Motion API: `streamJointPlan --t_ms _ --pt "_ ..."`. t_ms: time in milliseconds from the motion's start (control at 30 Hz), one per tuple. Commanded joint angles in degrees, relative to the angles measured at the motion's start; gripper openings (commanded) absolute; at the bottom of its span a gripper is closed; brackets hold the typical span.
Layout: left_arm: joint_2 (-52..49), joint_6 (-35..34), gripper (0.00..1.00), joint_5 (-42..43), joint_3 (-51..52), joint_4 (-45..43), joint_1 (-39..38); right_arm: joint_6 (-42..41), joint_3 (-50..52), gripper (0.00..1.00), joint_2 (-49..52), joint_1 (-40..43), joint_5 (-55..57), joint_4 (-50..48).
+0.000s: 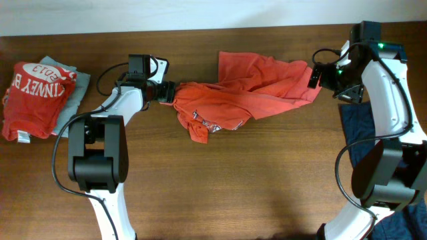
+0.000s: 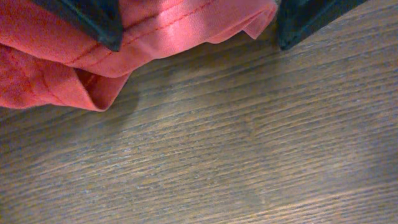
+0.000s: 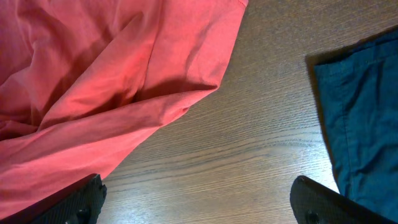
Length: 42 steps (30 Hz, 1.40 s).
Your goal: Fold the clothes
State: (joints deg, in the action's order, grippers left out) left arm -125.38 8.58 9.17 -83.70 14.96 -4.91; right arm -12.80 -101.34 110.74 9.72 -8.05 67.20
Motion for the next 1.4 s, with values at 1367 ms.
streamJointPlan --t_ms 1367 --pt "25.4 -2.4 0.01 0.8 -15.9 20.3 0.3 0.5 0.2 0.71 16.7 0.5 -1.2 -17.5"
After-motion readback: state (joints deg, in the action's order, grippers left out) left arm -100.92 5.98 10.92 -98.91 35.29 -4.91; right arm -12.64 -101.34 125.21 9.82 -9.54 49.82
